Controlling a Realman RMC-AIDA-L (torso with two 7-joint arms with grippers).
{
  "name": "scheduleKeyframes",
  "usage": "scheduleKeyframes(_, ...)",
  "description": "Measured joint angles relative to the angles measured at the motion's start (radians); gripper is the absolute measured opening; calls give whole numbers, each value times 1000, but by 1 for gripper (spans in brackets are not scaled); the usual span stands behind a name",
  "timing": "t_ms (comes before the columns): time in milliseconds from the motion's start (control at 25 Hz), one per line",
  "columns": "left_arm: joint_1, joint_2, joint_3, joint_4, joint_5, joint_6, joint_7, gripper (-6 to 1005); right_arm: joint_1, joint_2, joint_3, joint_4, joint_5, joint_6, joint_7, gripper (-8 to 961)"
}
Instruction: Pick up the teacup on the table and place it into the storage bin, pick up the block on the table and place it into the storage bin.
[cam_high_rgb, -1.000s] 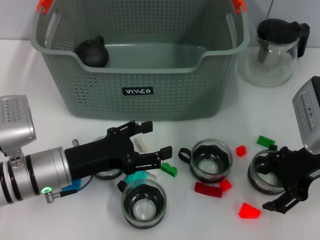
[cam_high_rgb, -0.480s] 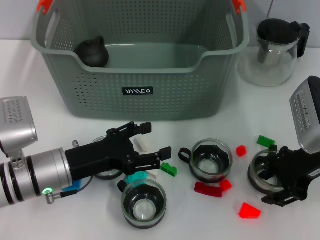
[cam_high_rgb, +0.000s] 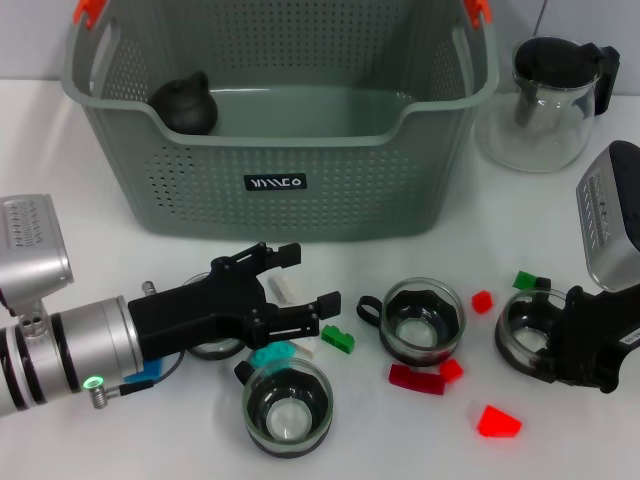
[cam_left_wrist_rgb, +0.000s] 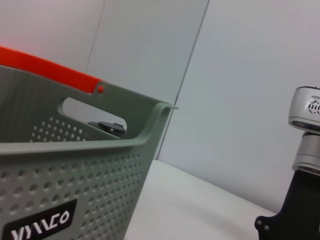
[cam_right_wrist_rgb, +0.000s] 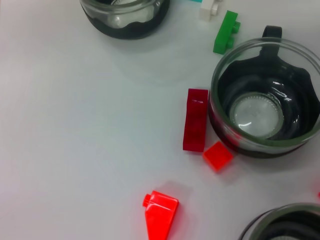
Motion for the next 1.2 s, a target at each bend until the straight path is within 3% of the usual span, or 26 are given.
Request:
scheduleKeyframes(80, 2, 1, -5, 0, 0, 0, 2, 933, 3, 0, 1, 0, -2, -4, 8, 135)
scheduleKeyframes(440, 8, 3, -8, 0, -2, 13, 12, 933, 6, -3, 35, -37, 0, -49, 17, 72)
scheduleKeyframes(680, 18, 7, -2, 2, -2, 45, 14, 933, 0, 2, 131, -219, 38, -244, 39, 58)
scheduleKeyframes(800, 26, 9, -5, 5, -2, 66, 30, 933, 4, -3, 180, -308, 132, -338, 66, 58)
scheduleKeyframes(1000, 32, 11, -8, 6, -2, 68, 41, 933, 23, -28, 141, -342, 319, -353, 161, 57)
scheduleKeyframes(1200, 34, 12, -8, 6, -2, 64, 50, 933, 103, -36, 143, -324, 515, -349, 230, 57)
